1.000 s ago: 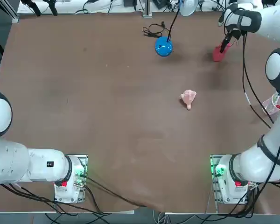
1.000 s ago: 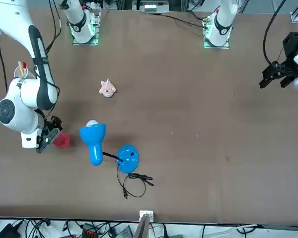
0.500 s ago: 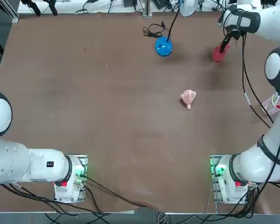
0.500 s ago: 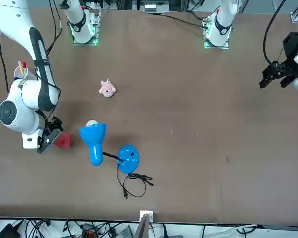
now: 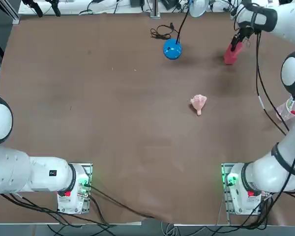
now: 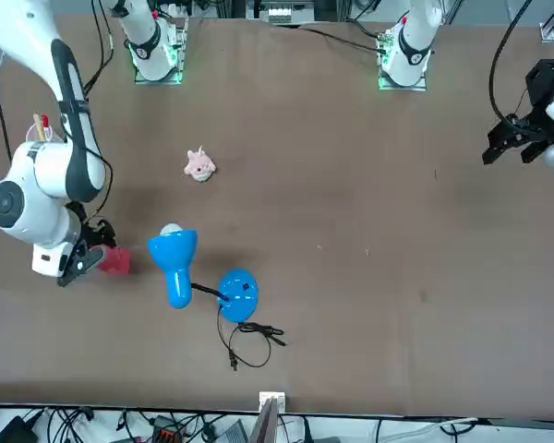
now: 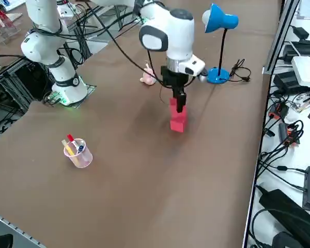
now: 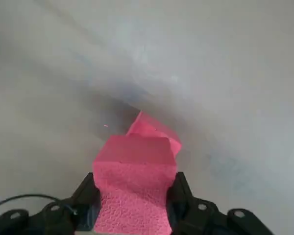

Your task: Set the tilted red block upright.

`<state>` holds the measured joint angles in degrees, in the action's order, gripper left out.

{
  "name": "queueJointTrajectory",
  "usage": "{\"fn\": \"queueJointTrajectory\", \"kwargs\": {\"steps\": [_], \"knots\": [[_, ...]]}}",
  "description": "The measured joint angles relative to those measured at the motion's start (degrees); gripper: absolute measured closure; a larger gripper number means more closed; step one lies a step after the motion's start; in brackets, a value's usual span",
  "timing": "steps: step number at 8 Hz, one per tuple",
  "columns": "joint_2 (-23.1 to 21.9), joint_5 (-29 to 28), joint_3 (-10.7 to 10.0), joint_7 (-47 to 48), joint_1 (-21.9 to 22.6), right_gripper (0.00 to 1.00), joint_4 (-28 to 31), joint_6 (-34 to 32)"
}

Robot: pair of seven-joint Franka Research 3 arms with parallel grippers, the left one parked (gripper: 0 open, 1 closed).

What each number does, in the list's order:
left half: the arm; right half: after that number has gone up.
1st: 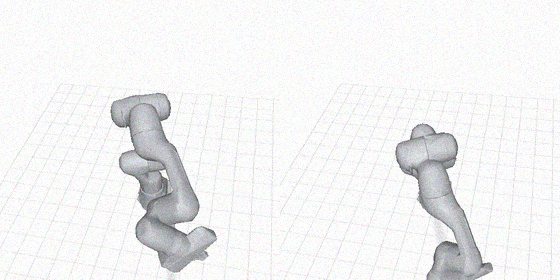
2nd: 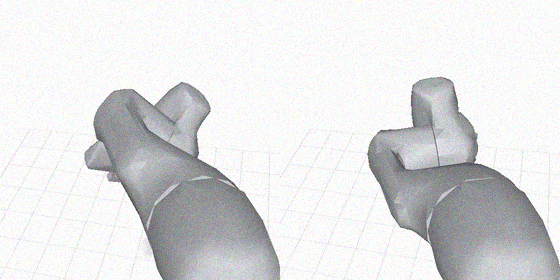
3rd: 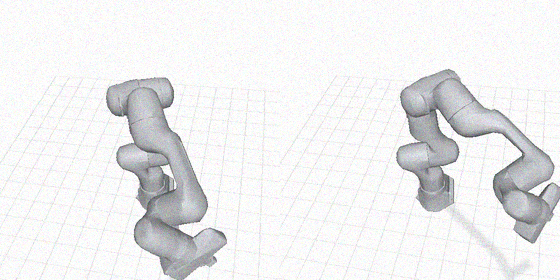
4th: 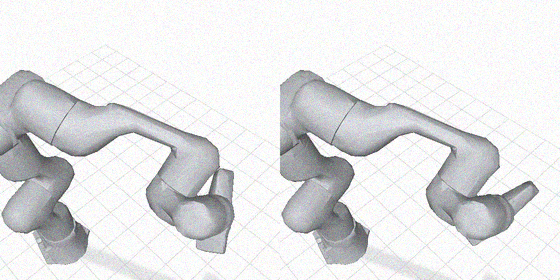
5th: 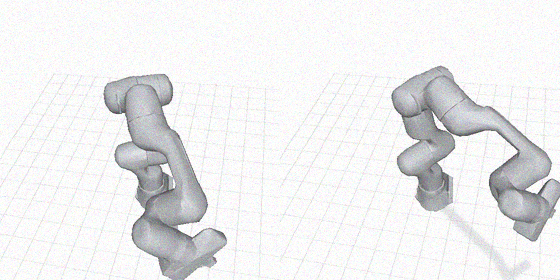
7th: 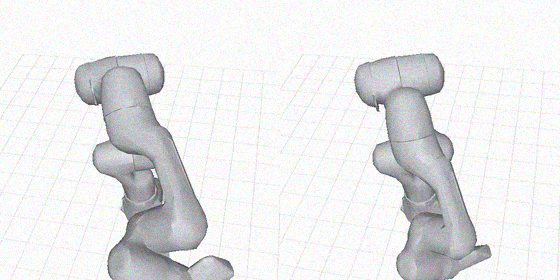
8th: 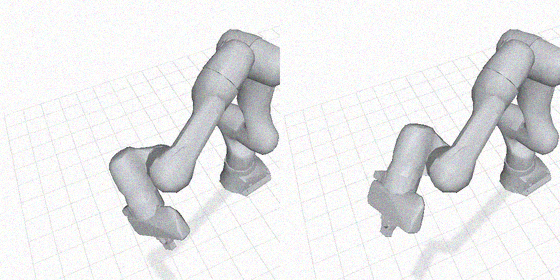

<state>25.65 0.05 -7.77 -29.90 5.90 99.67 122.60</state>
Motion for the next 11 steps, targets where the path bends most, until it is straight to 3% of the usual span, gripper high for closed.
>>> {"fn": "queueJointTrajectory", "kwargs": {"steps": [5,11], "knots": [[-0.8,-0.2,0.0,22.9,0.0,0.31,-0.8,-1.8],[0.4,-3.4,-0.3,25.7,-1.3,0.31,-1.0,-1.6]]}}
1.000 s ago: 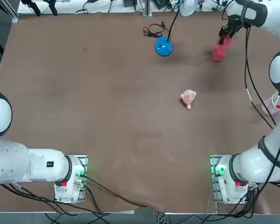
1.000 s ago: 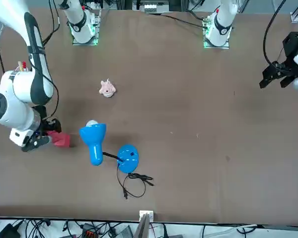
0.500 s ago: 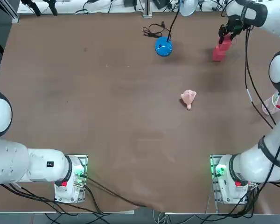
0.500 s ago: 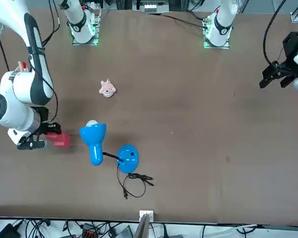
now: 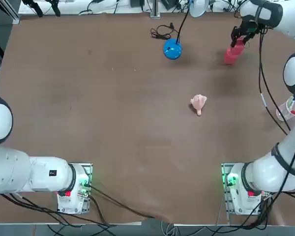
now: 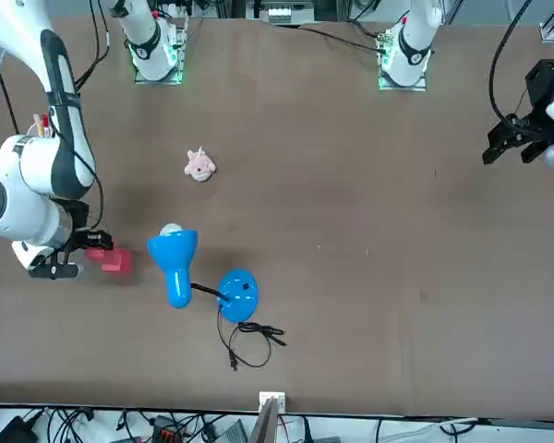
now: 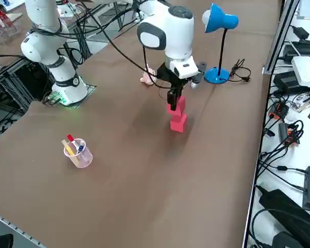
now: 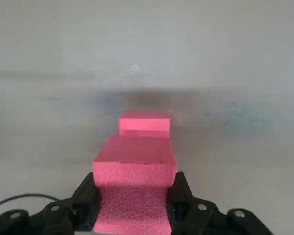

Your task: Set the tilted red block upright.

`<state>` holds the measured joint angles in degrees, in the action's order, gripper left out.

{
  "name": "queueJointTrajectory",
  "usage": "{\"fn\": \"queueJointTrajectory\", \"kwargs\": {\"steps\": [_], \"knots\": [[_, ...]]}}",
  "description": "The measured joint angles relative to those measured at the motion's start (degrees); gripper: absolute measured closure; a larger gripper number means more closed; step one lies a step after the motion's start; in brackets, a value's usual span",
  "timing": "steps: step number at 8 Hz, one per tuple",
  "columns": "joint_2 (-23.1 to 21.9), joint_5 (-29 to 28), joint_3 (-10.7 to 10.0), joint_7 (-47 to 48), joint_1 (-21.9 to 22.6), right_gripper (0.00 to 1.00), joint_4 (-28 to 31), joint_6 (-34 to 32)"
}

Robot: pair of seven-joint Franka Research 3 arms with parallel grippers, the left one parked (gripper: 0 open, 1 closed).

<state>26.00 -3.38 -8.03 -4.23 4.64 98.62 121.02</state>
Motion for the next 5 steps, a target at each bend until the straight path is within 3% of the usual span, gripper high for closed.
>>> {"fn": "queueJointTrajectory", "kwargs": {"steps": [5], "knots": [[2.8,-0.1,0.0,-3.0,-0.2,0.31,-2.2,0.0]]}}
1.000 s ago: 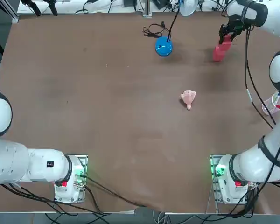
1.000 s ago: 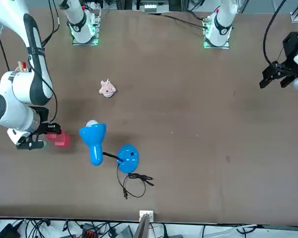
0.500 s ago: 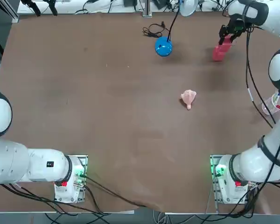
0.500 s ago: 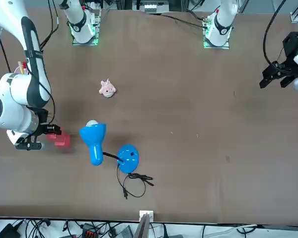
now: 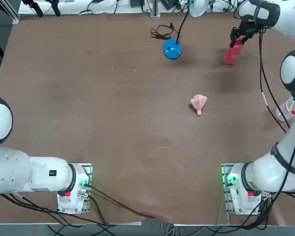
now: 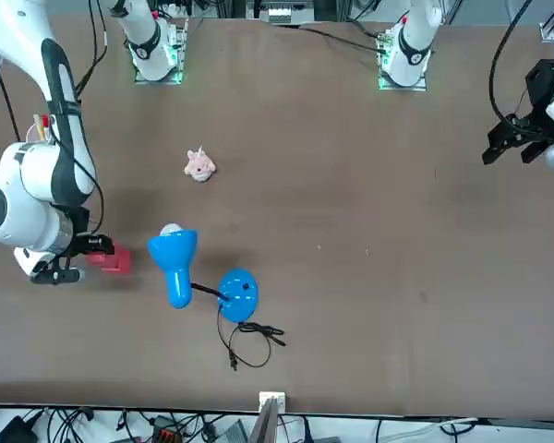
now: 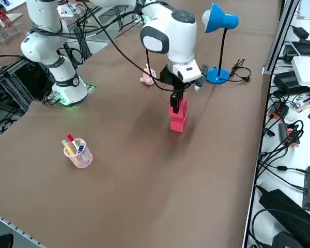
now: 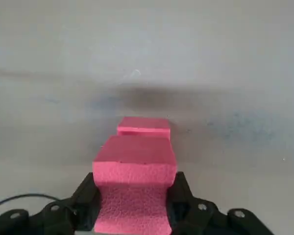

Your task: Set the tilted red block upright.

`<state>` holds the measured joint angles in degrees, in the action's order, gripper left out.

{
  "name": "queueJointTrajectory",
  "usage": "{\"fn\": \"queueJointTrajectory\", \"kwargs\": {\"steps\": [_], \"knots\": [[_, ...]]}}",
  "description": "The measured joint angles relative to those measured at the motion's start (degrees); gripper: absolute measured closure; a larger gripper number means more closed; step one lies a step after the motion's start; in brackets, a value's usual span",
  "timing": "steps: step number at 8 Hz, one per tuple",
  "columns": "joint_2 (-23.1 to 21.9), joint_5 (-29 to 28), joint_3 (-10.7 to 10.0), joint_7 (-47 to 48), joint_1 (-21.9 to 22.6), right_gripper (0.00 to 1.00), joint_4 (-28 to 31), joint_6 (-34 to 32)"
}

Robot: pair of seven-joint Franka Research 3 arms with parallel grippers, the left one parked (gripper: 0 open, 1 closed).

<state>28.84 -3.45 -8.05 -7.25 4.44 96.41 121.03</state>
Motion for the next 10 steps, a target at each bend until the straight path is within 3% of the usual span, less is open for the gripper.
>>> {"fn": "queueJointTrajectory", "kwargs": {"steps": [10], "knots": [[1.8,0.0,0.0,-0.1,-0.6,0.31,-0.8,0.1]]}}
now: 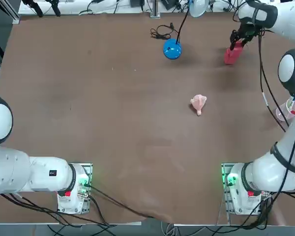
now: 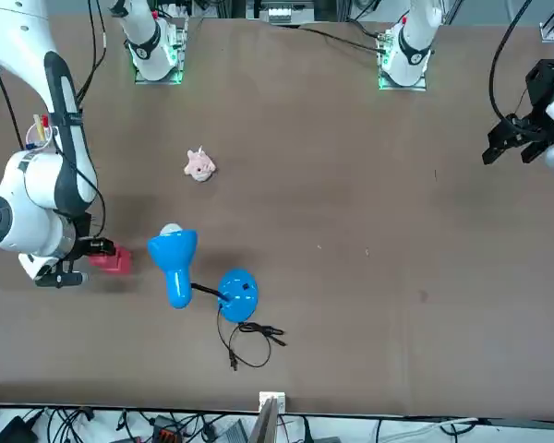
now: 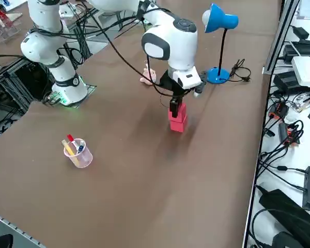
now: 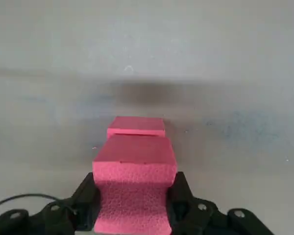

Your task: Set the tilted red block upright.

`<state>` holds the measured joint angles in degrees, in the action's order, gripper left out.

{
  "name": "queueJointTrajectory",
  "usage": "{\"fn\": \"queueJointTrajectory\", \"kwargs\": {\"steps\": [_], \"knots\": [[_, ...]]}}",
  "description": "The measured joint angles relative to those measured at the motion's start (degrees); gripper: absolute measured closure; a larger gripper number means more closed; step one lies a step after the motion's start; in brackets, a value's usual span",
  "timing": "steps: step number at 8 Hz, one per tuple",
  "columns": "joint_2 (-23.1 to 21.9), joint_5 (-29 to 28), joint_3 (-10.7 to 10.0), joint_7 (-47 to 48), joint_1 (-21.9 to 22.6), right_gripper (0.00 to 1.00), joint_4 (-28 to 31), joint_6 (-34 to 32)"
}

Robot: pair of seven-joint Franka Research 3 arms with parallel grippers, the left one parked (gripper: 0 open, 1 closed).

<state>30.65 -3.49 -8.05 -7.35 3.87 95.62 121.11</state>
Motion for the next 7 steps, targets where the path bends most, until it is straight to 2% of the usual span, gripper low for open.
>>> {"fn": "queueJointTrajectory", "kwargs": {"steps": [7], "knots": [[0.4,-0.2,0.1,0.0,0.1,0.31,-0.8,0.0]]}}
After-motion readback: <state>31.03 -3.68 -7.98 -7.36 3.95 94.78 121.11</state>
